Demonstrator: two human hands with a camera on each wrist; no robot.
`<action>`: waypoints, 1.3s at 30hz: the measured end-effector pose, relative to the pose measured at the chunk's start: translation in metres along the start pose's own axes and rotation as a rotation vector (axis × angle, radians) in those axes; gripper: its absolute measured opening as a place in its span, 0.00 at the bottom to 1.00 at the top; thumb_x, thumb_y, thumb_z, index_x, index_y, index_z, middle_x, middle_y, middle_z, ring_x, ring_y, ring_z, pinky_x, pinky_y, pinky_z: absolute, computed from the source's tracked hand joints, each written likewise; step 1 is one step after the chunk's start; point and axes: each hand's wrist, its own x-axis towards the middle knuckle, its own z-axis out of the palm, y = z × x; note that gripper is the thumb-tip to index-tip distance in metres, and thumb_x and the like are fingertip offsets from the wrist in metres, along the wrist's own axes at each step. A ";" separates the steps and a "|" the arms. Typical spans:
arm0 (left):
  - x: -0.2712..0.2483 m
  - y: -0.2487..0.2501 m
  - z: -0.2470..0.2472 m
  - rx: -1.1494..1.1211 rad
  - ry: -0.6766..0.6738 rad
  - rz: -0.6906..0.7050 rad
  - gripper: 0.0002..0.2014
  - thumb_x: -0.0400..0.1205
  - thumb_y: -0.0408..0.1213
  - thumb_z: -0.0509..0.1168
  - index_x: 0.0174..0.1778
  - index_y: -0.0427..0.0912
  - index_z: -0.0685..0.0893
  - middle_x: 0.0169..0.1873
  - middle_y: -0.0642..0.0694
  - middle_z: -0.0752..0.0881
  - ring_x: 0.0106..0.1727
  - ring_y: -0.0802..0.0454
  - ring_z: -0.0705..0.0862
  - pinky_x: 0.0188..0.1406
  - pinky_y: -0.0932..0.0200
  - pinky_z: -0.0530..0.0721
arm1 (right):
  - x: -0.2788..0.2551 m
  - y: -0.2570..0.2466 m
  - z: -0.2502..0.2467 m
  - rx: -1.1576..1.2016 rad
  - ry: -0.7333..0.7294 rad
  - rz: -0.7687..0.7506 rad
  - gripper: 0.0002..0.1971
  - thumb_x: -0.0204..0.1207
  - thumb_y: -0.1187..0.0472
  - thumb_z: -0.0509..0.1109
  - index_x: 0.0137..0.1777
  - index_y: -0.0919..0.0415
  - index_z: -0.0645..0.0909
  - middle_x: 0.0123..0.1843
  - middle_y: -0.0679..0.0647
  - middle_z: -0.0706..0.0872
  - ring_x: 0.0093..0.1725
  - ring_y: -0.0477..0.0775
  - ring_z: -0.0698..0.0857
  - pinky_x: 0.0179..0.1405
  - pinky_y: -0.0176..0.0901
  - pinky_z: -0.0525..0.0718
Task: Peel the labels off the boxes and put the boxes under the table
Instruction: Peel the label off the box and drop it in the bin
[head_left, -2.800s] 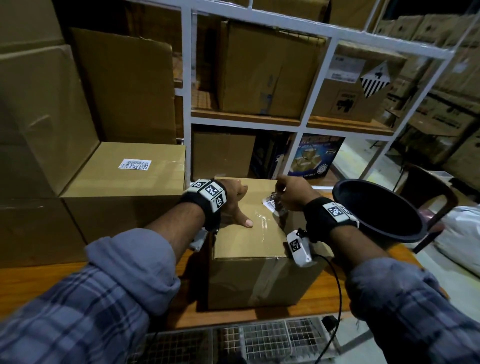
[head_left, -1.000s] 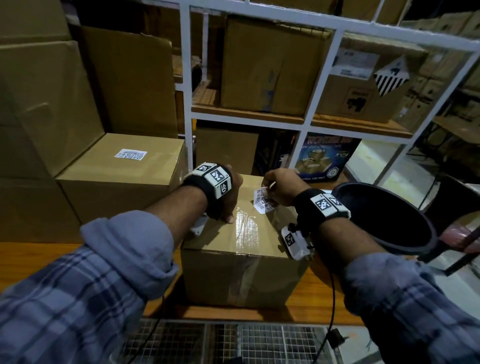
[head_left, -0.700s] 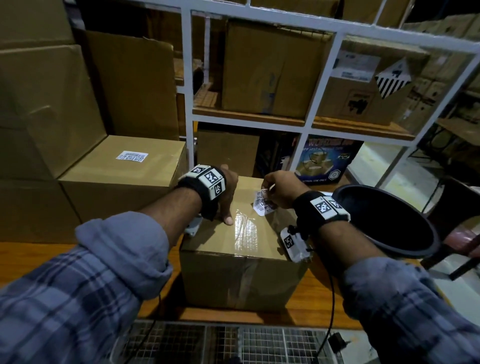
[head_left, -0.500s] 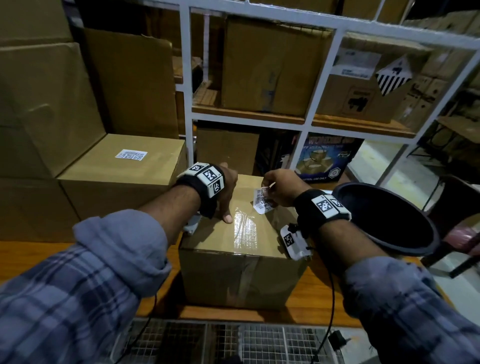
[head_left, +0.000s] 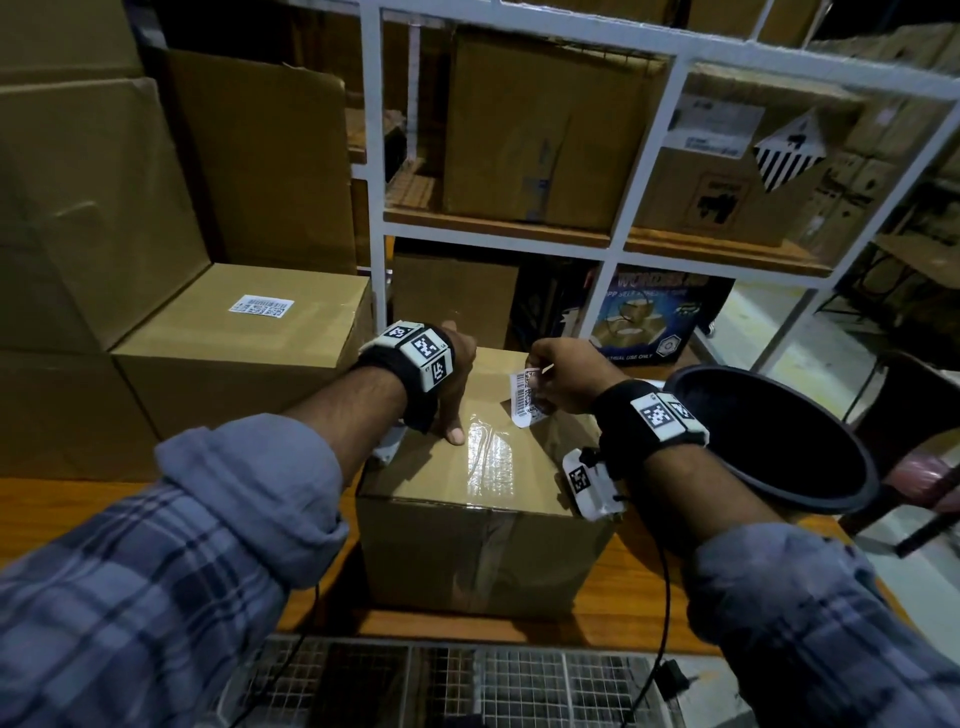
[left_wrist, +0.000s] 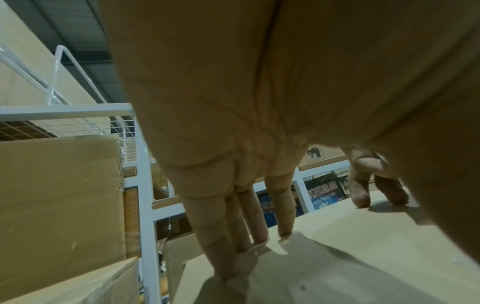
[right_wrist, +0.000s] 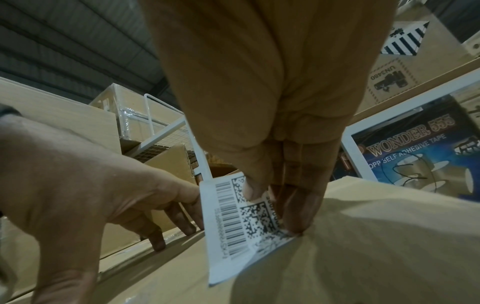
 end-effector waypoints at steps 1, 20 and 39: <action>0.001 0.000 0.000 0.000 0.003 -0.002 0.60 0.47 0.67 0.88 0.76 0.53 0.73 0.70 0.43 0.77 0.65 0.37 0.83 0.52 0.47 0.83 | -0.001 0.000 0.000 -0.002 -0.001 -0.002 0.06 0.84 0.68 0.71 0.52 0.56 0.81 0.57 0.59 0.89 0.57 0.61 0.90 0.57 0.59 0.92; -0.006 0.002 -0.001 0.023 0.026 -0.016 0.63 0.43 0.69 0.87 0.75 0.54 0.72 0.70 0.44 0.76 0.65 0.38 0.83 0.61 0.40 0.86 | -0.008 0.001 -0.002 0.030 0.041 -0.013 0.10 0.84 0.68 0.72 0.58 0.54 0.78 0.55 0.53 0.84 0.52 0.55 0.88 0.39 0.42 0.90; -0.007 0.010 -0.007 0.074 0.019 -0.044 0.64 0.43 0.71 0.86 0.76 0.53 0.70 0.74 0.42 0.75 0.71 0.35 0.81 0.67 0.37 0.82 | -0.009 0.027 -0.017 0.110 0.215 -0.016 0.10 0.85 0.61 0.73 0.46 0.48 0.76 0.53 0.53 0.90 0.51 0.54 0.89 0.48 0.51 0.89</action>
